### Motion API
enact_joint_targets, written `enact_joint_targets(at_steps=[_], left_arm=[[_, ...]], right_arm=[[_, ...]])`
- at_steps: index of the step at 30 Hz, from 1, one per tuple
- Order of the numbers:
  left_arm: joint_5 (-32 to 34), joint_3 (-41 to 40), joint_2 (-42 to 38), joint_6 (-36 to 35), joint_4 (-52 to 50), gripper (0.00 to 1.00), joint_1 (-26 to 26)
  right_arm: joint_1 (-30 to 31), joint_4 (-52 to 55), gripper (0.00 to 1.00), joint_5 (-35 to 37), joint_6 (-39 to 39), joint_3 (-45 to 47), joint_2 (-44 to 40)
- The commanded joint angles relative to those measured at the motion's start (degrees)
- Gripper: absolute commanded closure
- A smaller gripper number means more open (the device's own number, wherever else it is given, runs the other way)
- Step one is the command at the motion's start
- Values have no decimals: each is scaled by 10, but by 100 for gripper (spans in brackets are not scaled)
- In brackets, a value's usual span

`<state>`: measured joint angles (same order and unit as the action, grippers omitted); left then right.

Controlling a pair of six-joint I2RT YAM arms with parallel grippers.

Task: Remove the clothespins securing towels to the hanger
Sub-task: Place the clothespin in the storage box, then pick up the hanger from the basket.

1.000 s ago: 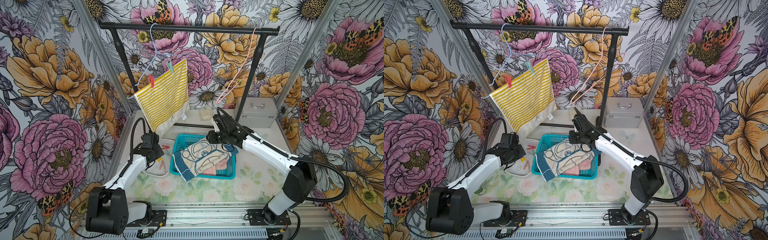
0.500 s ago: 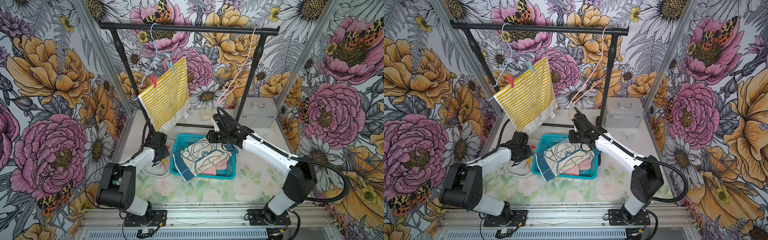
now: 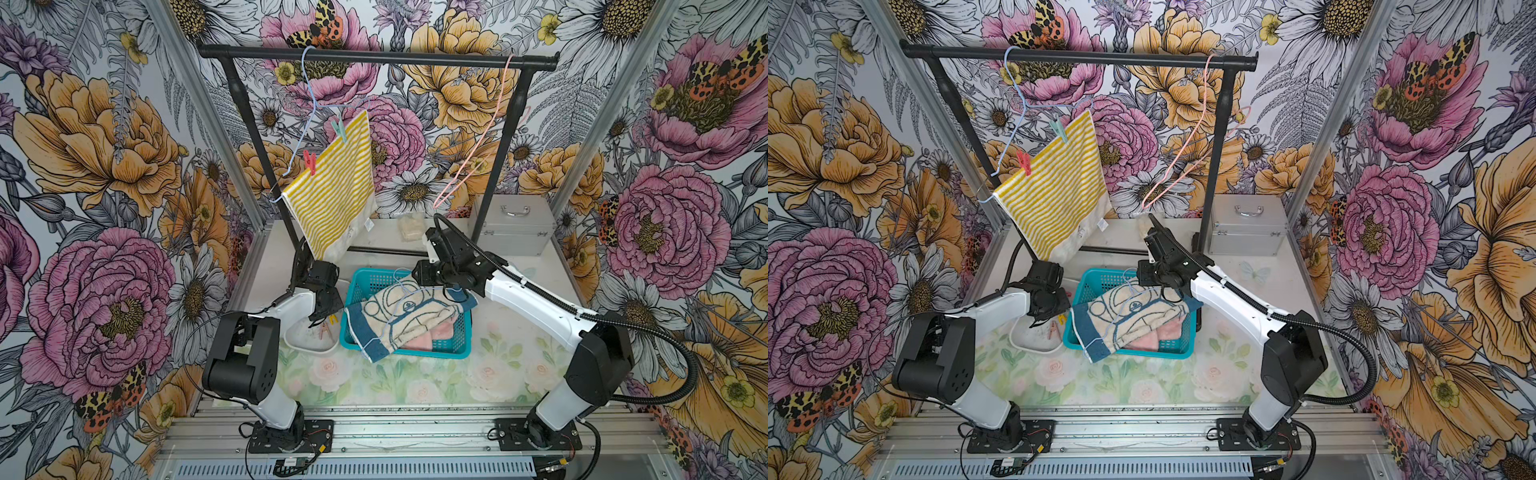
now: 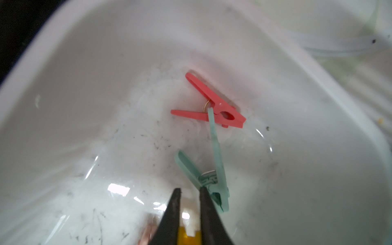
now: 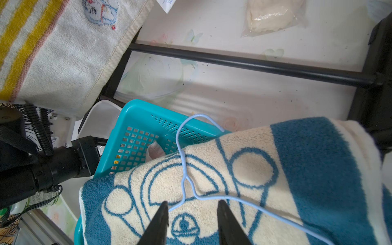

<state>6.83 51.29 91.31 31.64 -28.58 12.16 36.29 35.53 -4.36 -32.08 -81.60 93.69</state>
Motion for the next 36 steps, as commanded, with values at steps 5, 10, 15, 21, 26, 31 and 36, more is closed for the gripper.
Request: enact_joint_targets(at_steps=[5,10,15,21,26,31,36], left_arm=[[-2,-2,-115,-17,-11,26,4],[-22,-1,-206,-52,-27,16,-4],[-61,1,-271,-78,-40,16,-16],[-133,21,-331,-113,-38,16,3],[-210,60,-321,-140,-32,17,40],[-267,108,-247,-136,-31,19,86],[-281,144,-157,-109,-15,22,127]], right_arm=[[-6,-15,57,-7,5,-2,-5],[-7,-15,55,-6,5,-6,-11],[-7,-15,55,0,-2,-2,-22],[-8,-15,56,15,-19,12,-43],[-8,-17,57,44,-33,40,-78],[-8,-20,58,71,-49,77,-126],[-8,-19,58,97,-65,120,-174]])
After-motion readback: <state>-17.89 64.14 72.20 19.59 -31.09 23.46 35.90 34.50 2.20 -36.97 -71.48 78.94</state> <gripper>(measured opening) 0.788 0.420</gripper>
